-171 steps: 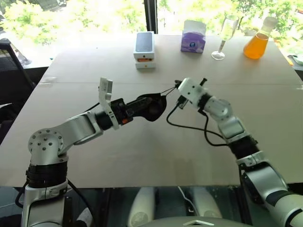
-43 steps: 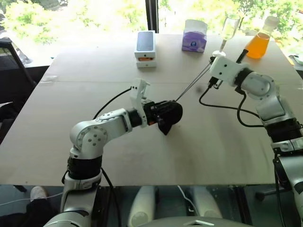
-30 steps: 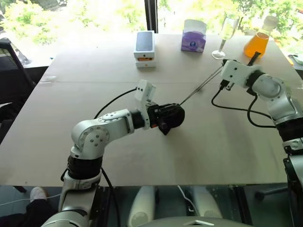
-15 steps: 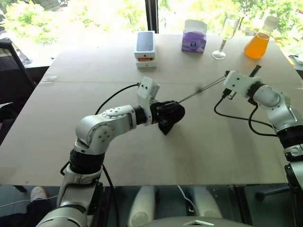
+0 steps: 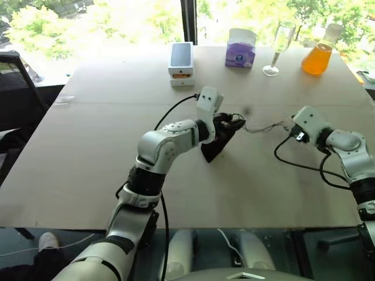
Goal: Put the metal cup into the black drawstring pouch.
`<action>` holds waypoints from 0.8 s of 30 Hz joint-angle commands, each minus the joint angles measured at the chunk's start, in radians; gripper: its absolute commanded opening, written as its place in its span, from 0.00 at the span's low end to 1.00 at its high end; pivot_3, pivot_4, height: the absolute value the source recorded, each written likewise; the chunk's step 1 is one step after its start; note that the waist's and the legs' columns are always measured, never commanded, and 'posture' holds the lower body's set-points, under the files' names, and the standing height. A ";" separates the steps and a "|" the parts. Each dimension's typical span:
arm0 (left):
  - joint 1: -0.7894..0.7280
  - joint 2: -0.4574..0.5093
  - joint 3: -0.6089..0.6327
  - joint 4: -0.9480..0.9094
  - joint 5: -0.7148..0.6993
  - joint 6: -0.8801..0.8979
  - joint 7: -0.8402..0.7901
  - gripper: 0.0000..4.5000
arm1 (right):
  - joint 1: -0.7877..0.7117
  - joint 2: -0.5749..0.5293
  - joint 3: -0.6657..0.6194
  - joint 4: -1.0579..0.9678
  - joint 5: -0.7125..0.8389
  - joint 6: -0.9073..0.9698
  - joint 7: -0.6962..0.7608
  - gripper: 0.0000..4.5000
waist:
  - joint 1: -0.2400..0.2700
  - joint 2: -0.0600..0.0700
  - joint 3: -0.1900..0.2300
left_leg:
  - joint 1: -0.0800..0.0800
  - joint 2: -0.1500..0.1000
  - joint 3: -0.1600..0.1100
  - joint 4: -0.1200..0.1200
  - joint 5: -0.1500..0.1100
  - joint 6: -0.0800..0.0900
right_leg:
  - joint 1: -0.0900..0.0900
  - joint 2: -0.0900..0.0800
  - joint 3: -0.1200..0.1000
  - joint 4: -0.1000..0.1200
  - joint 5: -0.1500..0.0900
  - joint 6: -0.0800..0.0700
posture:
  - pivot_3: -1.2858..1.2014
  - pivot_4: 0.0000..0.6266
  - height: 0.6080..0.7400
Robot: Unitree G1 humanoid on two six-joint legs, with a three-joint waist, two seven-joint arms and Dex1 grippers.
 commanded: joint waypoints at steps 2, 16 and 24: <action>0.005 0.077 0.129 -0.098 -0.070 0.114 -0.019 1.00 | 0.102 -0.073 -0.108 -0.195 0.112 0.102 0.097 0.99 | -0.002 0.001 0.000 | 0.000 0.000 0.000 0.000 0.000 0.000 | -0.001 0.001 0.000 0.000 0.000 0.000 | 0.52 0.24 1.00; 0.413 0.197 0.399 -0.326 -0.027 -0.267 -0.142 1.00 | 0.462 -0.043 -0.447 -0.596 0.427 0.291 0.128 0.99 | 0.004 0.001 0.001 | 0.000 0.001 0.001 -0.004 0.000 0.000 | -0.001 -0.001 0.002 -0.002 0.000 0.000 | 0.52 0.24 1.00; 0.807 0.300 0.481 -0.489 -0.097 -0.328 -0.345 1.00 | 0.719 -0.011 -0.501 -0.736 0.492 0.264 0.196 0.99 | 0.012 0.002 0.000 | 0.001 0.002 0.001 -0.004 -0.002 0.003 | 0.001 -0.007 0.003 -0.006 0.000 -0.001 | 0.52 0.24 1.00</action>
